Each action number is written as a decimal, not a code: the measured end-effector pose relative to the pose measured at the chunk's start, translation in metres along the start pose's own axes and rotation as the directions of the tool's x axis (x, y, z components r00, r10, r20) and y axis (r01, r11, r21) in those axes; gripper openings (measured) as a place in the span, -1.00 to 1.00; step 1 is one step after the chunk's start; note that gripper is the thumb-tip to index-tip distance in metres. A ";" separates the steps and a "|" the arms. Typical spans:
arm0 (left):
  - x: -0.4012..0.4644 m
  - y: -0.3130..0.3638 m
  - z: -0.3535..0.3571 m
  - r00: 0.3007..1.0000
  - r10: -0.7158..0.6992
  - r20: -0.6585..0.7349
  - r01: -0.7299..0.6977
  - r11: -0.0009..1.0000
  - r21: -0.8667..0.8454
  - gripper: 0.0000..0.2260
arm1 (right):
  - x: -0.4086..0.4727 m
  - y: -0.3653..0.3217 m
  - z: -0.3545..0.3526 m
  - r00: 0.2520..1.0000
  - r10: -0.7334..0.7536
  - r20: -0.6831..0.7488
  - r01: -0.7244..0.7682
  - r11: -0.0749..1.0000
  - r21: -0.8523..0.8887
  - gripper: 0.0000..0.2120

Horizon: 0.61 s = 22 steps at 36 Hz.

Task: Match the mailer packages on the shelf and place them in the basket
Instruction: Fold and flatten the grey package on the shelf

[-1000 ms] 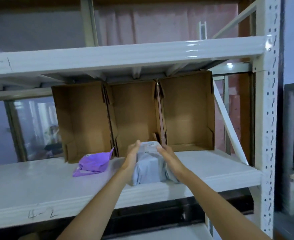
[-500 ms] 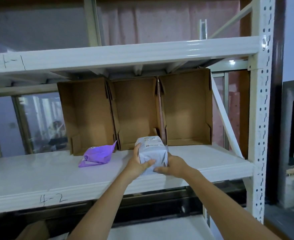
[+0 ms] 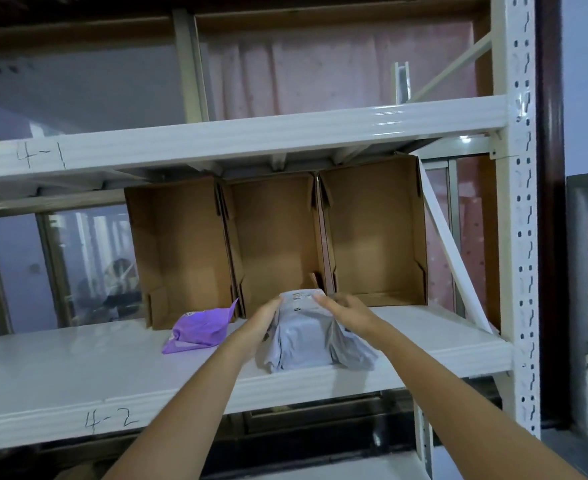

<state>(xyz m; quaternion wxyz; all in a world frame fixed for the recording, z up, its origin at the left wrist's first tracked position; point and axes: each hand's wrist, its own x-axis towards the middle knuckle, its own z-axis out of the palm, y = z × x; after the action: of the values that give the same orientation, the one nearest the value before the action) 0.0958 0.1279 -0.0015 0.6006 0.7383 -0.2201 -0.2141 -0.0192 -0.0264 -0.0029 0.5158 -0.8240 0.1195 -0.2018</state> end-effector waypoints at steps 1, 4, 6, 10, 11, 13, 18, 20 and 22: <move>0.001 0.002 0.006 0.999 -0.011 -0.037 0.008 0.998 -0.068 -0.62 | 0.008 0.002 0.003 0.997 0.006 -0.073 -0.004 0.999 0.033 -0.55; 0.007 -0.004 0.024 0.996 -0.062 -0.062 0.053 0.990 -0.132 -0.49 | 0.029 0.013 0.020 0.984 0.061 -0.165 -0.039 0.991 0.131 -0.54; 0.017 -0.016 0.029 0.988 -0.119 -0.098 0.099 0.977 -0.190 -0.49 | 0.037 0.025 0.033 0.984 0.099 -0.150 -0.065 0.974 0.217 -0.61; 0.051 -0.035 0.029 0.976 -0.195 -0.094 0.163 0.947 -0.275 -0.36 | 0.047 0.040 0.042 0.990 0.134 -0.041 -0.095 0.854 0.512 -0.61; 0.041 -0.029 0.032 0.976 -0.205 -0.070 0.177 0.941 -0.289 -0.33 | 0.051 0.043 0.042 0.992 0.125 -0.025 -0.093 0.845 0.527 -0.57; 0.027 -0.020 0.034 0.981 -0.173 -0.091 0.133 0.931 -0.340 -0.56 | 0.052 0.043 0.043 0.988 0.153 -0.004 -0.130 0.854 0.503 -0.44; 0.020 -0.016 0.041 0.984 -0.148 -0.096 0.106 0.930 -0.352 -0.76 | 0.051 0.047 0.044 0.971 0.236 -0.027 -0.203 0.884 0.421 -0.50; 0.017 -0.015 0.041 0.983 -0.154 -0.104 0.106 0.926 -0.363 -0.78 | 0.056 0.053 0.044 0.973 0.229 -0.033 -0.195 0.889 0.414 -0.48; 0.012 -0.014 0.040 0.982 -0.159 -0.101 0.111 0.921 -0.373 -0.77 | 0.065 0.062 0.045 0.975 0.218 -0.037 -0.185 0.896 0.403 -0.45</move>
<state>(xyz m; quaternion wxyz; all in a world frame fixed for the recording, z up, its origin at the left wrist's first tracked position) 0.0828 0.0918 -0.0230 0.7241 0.6393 -0.0855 -0.2442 0.0598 -0.0440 -0.0627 0.6851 -0.6763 0.1814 -0.2007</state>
